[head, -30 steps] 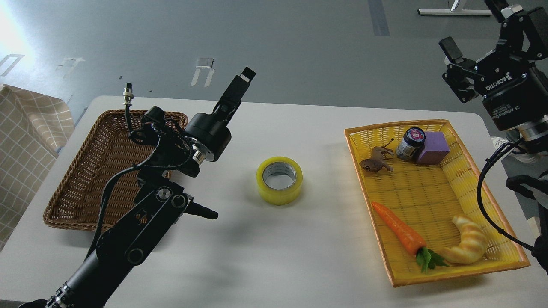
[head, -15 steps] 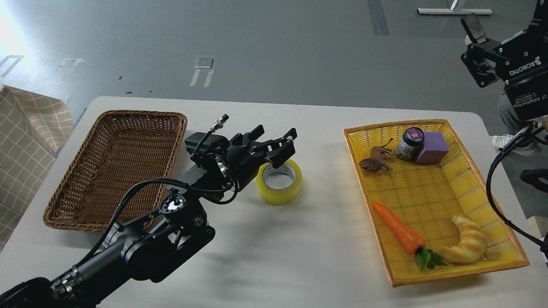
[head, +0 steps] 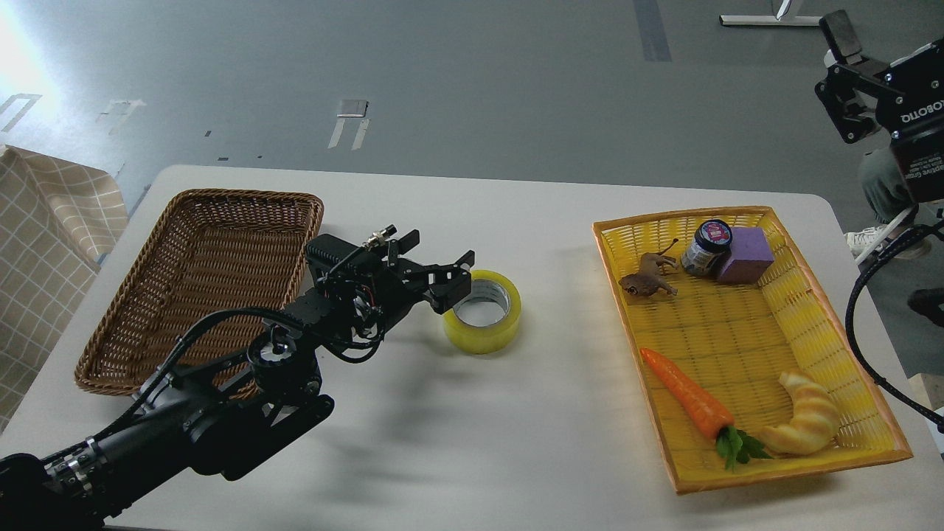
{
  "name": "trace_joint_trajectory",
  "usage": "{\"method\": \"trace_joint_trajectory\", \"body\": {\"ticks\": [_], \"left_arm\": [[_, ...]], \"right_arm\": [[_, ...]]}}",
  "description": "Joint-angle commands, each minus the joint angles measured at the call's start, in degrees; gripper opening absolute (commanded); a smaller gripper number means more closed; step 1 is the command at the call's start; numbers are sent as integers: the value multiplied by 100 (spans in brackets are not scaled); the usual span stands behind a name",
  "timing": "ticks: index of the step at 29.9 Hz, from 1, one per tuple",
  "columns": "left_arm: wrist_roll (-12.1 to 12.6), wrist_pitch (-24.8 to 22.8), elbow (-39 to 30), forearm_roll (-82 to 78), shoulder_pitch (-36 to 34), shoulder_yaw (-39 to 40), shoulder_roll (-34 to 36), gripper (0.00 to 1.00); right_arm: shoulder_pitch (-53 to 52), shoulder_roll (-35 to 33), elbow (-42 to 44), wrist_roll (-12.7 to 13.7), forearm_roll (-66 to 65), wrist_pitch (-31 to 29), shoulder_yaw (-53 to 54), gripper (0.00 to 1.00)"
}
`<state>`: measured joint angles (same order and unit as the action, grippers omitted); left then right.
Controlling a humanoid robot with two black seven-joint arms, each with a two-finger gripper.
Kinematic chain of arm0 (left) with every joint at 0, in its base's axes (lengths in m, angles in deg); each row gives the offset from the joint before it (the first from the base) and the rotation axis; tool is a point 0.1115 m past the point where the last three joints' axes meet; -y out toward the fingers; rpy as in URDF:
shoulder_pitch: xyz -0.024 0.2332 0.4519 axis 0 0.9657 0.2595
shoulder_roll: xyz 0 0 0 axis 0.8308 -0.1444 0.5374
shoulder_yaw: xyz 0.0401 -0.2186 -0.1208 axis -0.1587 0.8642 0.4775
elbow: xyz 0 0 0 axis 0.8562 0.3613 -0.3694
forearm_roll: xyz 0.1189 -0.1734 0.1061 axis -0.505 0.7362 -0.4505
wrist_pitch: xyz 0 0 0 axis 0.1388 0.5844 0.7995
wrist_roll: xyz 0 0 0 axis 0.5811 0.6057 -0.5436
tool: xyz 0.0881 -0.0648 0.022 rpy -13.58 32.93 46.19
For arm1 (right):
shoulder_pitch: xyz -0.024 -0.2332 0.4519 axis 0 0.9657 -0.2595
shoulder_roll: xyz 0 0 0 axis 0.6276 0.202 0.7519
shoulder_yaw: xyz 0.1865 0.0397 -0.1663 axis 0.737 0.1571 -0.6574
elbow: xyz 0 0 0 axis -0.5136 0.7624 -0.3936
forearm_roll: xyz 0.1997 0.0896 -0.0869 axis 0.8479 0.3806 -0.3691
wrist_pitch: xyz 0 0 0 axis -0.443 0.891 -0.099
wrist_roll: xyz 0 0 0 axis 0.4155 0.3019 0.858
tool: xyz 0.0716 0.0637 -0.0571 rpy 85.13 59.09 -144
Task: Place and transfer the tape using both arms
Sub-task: 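Reach the left gripper toward the tape roll on the table, then grasp the tape roll with the left gripper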
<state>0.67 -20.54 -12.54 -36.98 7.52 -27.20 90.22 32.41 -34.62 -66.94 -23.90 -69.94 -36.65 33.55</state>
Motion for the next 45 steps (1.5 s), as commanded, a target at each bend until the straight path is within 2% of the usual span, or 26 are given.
{"method": "trace_joint_trajectory", "body": {"ticks": [1,14,21,32,34,35,37,42,45], "left_arm": [[28,-164,-41,80,28,-13,-44,98],[81,-244,188,80,10,-145,-237,98],[81,-455,495,186,-34,-145,-501,98],[55,-551,645,212,-95,-189,-440,96],[55,-630,654,204,-95,-189,-431,93],[11,-674,645,195,-78,-198,-413,84],[11,-701,645,203,-69,-233,-422,76],[37,-1061,663,230,-86,-347,-413,75],[11,-1105,680,274,-86,-338,-422,75]], "right_arm": [[0,0,-12,1,1,0,-9,100],[79,9,-12,10,1,0,-9,100],[149,0,-21,10,1,0,0,100],[298,9,-38,10,1,0,8,100],[316,9,-47,10,1,0,8,100],[316,9,-38,10,1,0,0,100],[325,0,-47,10,1,0,0,100],[377,0,-152,1,1,0,17,100],[448,0,-205,1,1,0,79,100]]}}
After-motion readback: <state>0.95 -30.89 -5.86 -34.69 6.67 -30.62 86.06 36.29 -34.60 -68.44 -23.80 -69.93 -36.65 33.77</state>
